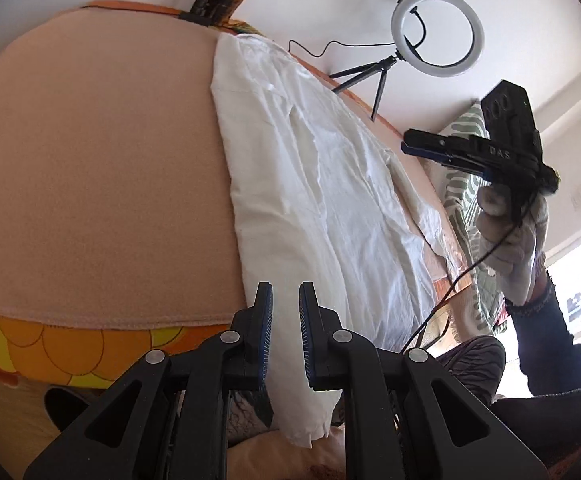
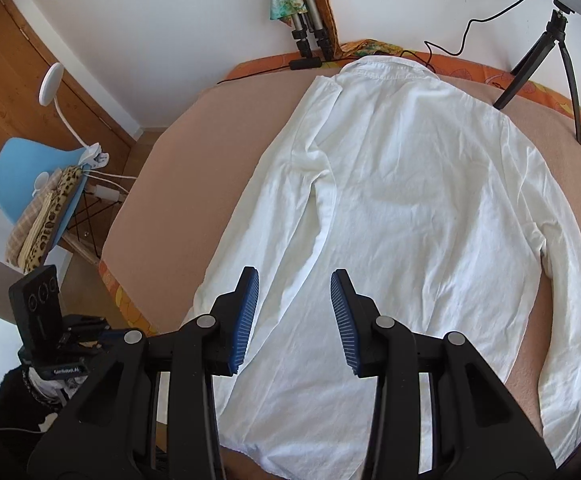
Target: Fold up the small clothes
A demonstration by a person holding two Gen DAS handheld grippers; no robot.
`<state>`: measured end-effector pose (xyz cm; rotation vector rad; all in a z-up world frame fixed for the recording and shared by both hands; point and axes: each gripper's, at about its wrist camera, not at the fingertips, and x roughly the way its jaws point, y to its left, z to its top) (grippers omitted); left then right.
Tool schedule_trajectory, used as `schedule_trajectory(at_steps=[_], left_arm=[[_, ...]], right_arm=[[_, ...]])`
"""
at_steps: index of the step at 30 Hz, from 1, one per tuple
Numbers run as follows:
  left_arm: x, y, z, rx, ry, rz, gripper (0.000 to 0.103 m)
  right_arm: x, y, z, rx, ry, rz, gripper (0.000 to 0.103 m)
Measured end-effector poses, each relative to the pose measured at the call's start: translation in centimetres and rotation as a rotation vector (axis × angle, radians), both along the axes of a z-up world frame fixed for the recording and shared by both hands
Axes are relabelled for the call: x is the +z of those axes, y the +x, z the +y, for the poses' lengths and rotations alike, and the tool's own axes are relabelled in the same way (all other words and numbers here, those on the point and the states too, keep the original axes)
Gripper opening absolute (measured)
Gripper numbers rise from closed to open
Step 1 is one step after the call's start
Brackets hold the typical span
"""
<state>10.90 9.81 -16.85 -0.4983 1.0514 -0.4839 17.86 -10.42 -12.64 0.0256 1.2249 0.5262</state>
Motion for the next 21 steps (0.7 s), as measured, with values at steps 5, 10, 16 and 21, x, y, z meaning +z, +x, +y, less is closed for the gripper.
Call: schedule_trajectory(at_steps=[5, 10, 16, 21], left_arm=[[-0.3, -2.1, -1.7, -0.015, 0.095, -0.058, 0.012], [1.2, -2.1, -4.5, -0.096, 0.199, -0.183, 0.012], [-0.1, 0.5, -6.1, -0.166, 0.291, -0.186, 0.012], [-1.8, -0.5, -6.2, -0.233, 0.281, -0.127, 0.012]], right_arm=[[-1.8, -2.9, 3.9, 0.089, 0.008, -0.070, 0.040], [-3.5, -1.0, 9.6, 0.191, -0.013, -0.109, 0.024], [-8.0, 1.4, 12.2, 0.221, -0.111, -0.086, 0.022], [-10.0, -0.7, 11.9, 0.254, -0.128, -0.066, 0.022]])
